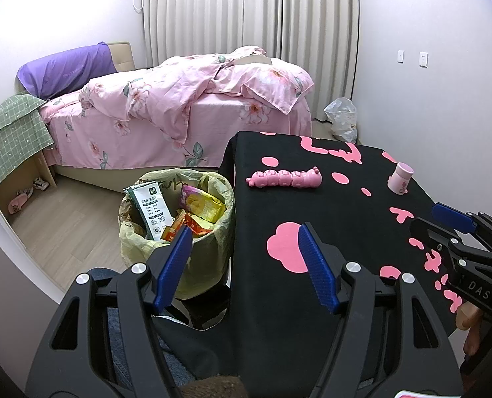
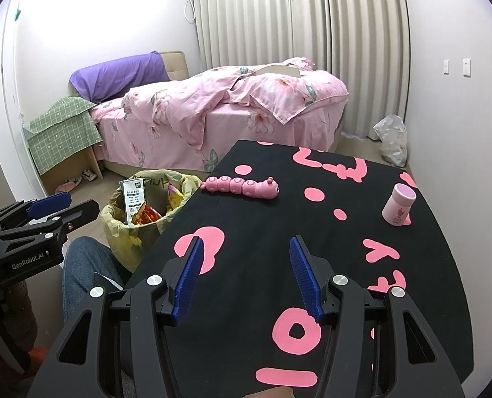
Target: Collect trash
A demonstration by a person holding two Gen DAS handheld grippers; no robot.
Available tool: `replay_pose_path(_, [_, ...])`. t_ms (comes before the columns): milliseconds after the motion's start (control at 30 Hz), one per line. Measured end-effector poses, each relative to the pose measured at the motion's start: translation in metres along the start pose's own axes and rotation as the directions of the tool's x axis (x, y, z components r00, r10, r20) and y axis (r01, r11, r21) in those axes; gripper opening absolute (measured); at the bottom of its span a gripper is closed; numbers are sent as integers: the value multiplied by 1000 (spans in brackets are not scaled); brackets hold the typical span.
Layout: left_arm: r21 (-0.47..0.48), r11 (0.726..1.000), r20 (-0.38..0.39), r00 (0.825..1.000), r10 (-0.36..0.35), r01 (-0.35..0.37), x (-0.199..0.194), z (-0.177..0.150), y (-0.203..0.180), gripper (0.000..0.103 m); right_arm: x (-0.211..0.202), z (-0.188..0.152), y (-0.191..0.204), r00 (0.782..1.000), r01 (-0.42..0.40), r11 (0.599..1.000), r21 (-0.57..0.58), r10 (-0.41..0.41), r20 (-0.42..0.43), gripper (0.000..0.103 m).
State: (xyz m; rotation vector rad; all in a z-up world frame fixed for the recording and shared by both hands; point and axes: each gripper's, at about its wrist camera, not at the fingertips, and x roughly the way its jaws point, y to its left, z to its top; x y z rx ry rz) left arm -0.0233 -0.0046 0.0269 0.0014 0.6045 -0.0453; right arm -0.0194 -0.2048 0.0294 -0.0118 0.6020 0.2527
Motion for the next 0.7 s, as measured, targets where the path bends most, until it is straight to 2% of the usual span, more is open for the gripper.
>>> replay_pose_path(333, [4, 1000, 6, 1000, -2, 2, 0, 0, 2, 63, 0, 0, 1, 1000, 1, 1000, -1, -1, 1, 51])
replay_pose_path(433, [-3, 1000, -13, 1000, -14, 14, 5, 2, -1, 63, 0, -1, 2, 1000, -1, 1000, -1, 1, -5, 51])
replay_pose_path(533, [-29, 999, -90, 995, -40, 38, 25, 7, -1, 63, 7, 3, -2, 999, -24, 1000, 7, 24, -27, 51])
replay_pose_path(600, [-81, 995, -163, 984, -74, 62, 52, 12, -2, 63, 23, 9, -18, 995, -83, 994, 65, 87, -58, 51])
replay_pose_path(633, [-100, 993, -194, 978, -81, 63, 65, 14, -4, 63, 35, 13, -28, 993, -86, 993, 82, 92, -69, 55])
replay_pose_path(700, [-112, 992, -240, 967, -82, 56, 99, 18, -16, 67, 69, 19, -50, 995, -15, 999, 48, 20, -96, 57])
